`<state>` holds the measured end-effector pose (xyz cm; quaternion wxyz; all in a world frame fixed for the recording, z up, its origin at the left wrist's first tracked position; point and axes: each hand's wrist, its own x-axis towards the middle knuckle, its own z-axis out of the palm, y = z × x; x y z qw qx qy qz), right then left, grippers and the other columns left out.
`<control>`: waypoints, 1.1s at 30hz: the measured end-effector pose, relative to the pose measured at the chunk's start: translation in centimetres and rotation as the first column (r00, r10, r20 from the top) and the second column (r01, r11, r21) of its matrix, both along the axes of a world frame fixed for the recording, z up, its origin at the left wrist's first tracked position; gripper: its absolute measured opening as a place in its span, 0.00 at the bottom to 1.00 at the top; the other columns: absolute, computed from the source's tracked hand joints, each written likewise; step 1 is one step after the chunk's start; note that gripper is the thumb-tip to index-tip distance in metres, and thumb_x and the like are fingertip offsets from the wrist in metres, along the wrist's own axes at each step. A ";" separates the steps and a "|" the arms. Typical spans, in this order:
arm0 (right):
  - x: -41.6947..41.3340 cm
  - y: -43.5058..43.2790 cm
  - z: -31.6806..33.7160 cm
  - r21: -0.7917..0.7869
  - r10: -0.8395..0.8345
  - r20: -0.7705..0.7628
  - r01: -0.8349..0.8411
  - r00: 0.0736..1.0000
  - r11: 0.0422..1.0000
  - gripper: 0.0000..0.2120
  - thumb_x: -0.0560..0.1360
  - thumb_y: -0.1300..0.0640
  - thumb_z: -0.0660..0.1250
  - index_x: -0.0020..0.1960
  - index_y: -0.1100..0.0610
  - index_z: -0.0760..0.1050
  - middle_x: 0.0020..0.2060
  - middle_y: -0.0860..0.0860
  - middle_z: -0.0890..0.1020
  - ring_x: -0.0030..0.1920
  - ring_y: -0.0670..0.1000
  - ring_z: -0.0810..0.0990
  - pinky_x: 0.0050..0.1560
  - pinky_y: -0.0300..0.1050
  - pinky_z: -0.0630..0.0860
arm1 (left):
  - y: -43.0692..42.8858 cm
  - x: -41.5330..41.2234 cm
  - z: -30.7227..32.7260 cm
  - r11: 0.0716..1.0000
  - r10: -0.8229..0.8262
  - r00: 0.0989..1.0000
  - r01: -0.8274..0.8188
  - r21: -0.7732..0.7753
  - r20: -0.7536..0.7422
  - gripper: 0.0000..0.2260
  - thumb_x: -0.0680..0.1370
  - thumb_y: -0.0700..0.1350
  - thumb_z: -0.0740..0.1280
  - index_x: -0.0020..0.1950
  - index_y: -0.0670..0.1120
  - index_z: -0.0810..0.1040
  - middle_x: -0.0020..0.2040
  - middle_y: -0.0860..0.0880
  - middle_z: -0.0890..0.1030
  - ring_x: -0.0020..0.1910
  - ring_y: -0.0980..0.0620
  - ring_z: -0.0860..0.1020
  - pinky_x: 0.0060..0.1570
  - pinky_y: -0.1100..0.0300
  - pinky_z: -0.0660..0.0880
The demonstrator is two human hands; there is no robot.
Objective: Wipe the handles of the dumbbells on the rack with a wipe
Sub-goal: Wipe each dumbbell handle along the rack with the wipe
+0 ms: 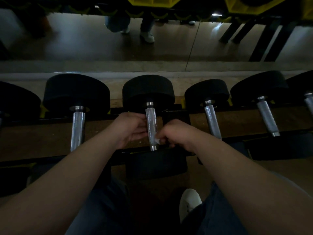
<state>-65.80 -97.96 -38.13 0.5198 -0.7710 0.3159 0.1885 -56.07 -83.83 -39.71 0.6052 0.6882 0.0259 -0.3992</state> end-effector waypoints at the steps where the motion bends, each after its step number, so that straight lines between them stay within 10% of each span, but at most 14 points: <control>1: 0.0 0.0 0.2 -0.003 0.009 -0.023 -0.009 1.000 1.000 0.08 0.75 0.60 0.70 0.54 0.60 0.81 0.39 0.52 0.82 0.37 0.49 0.78 0.35 0.42 0.73 | 0.0 0.0 -0.1 1.000 0.006 1.000 -0.006 0.008 0.008 0.16 0.80 0.32 0.61 0.64 0.44 0.79 0.58 0.41 0.83 0.54 0.45 0.84 0.45 0.54 0.83; 10: 3.4 -0.2 -1.0 -0.040 -0.310 0.321 0.340 0.895 0.940 0.01 0.75 0.54 0.74 0.46 0.51 0.84 0.40 0.51 0.85 0.38 0.50 0.82 0.31 0.42 0.74 | -0.1 -0.2 0.5 1.000 0.006 1.000 -0.006 -0.020 0.001 0.14 0.81 0.33 0.61 0.63 0.43 0.78 0.53 0.42 0.85 0.50 0.48 0.85 0.42 0.56 0.83; 19: 0.7 0.6 1.6 -0.251 0.198 -0.220 -0.252 0.955 0.935 0.03 0.75 0.60 0.70 0.49 0.57 0.80 0.40 0.53 0.80 0.36 0.50 0.77 0.33 0.41 0.74 | -0.3 -0.2 1.1 1.000 -0.023 1.000 0.024 -0.018 0.013 0.11 0.80 0.32 0.60 0.51 0.43 0.82 0.43 0.44 0.87 0.42 0.49 0.86 0.39 0.56 0.83; 26: 3.9 -0.4 0.9 0.002 -0.262 0.234 0.269 0.936 0.963 0.06 0.77 0.61 0.70 0.51 0.58 0.85 0.42 0.56 0.85 0.36 0.52 0.81 0.26 0.38 0.74 | -0.5 0.1 1.3 0.999 -0.032 0.997 0.030 0.037 0.070 0.08 0.82 0.36 0.63 0.59 0.38 0.79 0.51 0.38 0.84 0.48 0.44 0.86 0.39 0.54 0.84; 33: 1.6 -0.7 2.3 -0.174 0.243 -0.255 -0.291 0.936 0.941 0.07 0.74 0.60 0.72 0.52 0.54 0.80 0.47 0.52 0.80 0.42 0.49 0.77 0.31 0.39 0.73 | -0.5 0.1 1.2 0.997 -0.057 0.991 0.050 0.060 0.121 0.09 0.82 0.36 0.61 0.58 0.38 0.80 0.51 0.38 0.85 0.46 0.44 0.86 0.39 0.56 0.83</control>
